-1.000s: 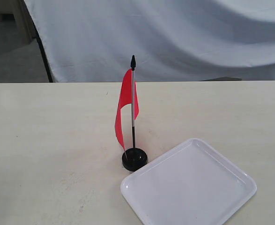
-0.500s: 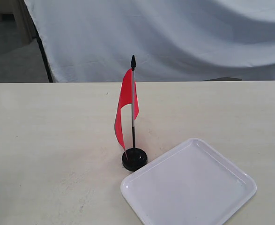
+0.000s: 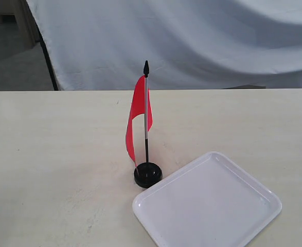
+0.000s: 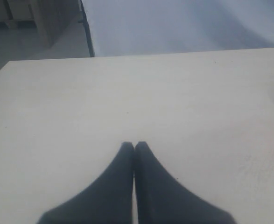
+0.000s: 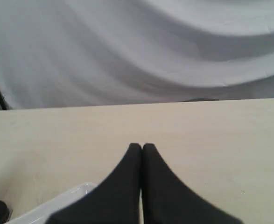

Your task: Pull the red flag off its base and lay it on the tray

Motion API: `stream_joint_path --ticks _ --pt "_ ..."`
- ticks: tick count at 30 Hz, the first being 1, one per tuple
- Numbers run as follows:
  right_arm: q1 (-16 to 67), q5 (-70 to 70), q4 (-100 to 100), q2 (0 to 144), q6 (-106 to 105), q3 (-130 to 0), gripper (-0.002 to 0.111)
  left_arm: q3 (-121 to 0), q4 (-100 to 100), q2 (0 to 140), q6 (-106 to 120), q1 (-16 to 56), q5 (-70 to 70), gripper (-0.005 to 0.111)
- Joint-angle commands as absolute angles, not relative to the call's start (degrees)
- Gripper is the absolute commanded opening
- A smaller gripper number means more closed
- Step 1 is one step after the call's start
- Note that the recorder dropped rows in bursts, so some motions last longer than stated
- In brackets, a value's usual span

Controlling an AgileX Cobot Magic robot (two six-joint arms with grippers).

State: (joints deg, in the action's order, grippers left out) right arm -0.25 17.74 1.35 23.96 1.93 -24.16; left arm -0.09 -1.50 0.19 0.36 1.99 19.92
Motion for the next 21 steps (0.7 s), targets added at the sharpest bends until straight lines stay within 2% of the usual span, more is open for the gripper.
stream_joint_path --ticks 1,6,8,14,21 --pt "-0.39 17.05 13.50 28.99 -11.78 -24.88 0.013 0.00 -1.65 0.00 0.00 1.87 19.66 0.000" --pt "-0.39 18.46 31.20 34.54 -25.87 -24.88 0.045 0.00 -1.65 0.00 0.00 1.87 19.66 0.000" --pt "-0.39 18.55 36.09 36.45 -30.73 -24.88 0.051 0.00 -1.65 0.00 0.00 1.87 19.66 0.000" --pt "0.98 20.60 44.12 43.47 -41.90 -25.40 0.049 0.00 -1.65 0.00 0.00 1.87 19.66 0.000" --pt "11.37 19.33 43.09 54.64 -45.32 -29.75 0.052 0.00 -1.65 0.00 0.00 1.87 19.66 0.000"
